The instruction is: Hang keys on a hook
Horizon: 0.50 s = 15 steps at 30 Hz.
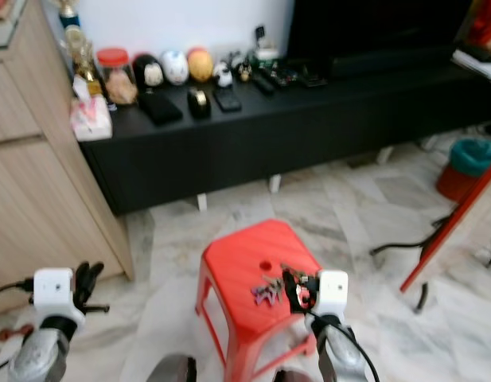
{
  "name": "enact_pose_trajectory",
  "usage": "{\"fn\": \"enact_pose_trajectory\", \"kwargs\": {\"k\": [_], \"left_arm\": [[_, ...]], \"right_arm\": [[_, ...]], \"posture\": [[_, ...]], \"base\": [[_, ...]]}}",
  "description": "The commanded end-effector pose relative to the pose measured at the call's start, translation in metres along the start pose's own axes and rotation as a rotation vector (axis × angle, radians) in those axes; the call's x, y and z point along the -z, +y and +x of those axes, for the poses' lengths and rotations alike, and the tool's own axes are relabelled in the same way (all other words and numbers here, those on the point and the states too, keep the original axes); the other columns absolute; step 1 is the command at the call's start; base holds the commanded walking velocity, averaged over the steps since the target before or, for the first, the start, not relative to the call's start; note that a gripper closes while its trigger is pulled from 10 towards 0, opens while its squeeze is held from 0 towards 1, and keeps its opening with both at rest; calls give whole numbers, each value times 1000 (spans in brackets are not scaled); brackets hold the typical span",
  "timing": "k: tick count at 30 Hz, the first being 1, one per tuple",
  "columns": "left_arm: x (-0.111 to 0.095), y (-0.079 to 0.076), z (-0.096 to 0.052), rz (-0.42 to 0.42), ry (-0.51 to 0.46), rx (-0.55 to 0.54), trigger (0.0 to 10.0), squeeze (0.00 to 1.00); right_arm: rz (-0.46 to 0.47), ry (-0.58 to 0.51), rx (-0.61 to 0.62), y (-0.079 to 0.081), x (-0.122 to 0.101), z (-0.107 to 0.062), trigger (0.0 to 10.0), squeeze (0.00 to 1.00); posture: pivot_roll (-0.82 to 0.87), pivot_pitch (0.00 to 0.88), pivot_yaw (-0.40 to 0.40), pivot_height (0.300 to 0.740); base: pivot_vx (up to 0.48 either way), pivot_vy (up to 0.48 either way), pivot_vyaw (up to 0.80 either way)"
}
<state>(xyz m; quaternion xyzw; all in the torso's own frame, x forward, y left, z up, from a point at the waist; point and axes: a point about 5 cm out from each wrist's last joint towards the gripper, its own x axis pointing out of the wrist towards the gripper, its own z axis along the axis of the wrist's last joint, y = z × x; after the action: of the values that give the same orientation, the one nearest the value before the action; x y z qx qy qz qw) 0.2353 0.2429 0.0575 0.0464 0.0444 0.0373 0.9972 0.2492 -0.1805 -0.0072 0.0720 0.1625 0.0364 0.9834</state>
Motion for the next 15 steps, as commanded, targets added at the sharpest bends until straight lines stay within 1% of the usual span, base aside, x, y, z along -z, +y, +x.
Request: {"fn": "enact_pose_trajectory", "kwargs": {"k": [1, 6, 8, 9, 10, 11, 14, 15], "left_arm": [[1, -4, 0, 0, 4, 18, 10000, 0], [2, -4, 0, -2, 5, 14, 10000, 0], [2, -4, -1, -2, 7, 15, 10000, 0], [2, -4, -1, -2, 7, 15, 10000, 0], [2, -4, -1, -1, 8, 16, 10000, 0], [2, -3, 0, 0, 10, 18, 10000, 0], [2, -3, 0, 1, 11, 19, 10000, 0], [2, -4, 1, 3, 12, 20, 10000, 0]], "right_arm": [[12, 9, 27, -7, 1, -2, 10000, 0], [4, 8, 22, -7, 1, -2, 10000, 0], [-24, 19, 12, -7, 0, 0, 10000, 0], [-24, 19, 12, -7, 0, 0, 10000, 0], [-75, 35, 2, -8, -1, 1, 10000, 0], [-106, 47, -12, -8, -2, 4, 10000, 0], [-131, 57, -28, -8, -4, 6, 10000, 0], [-159, 66, -48, -8, -5, 7, 10000, 0]], "posture": [[164, 37, -43, 612], [160, 40, -41, 612], [159, 44, -39, 612], [159, 44, -39, 612], [155, 47, -36, 612], [153, 49, -35, 612], [150, 53, -33, 612], [149, 54, -32, 612]], "base": [[0, 0, 0], [0, 0, 0], [0, 0, 0], [0, 0, 0], [0, 0, 0], [0, 0, 0], [0, 0, 0], [0, 0, 0]]}}
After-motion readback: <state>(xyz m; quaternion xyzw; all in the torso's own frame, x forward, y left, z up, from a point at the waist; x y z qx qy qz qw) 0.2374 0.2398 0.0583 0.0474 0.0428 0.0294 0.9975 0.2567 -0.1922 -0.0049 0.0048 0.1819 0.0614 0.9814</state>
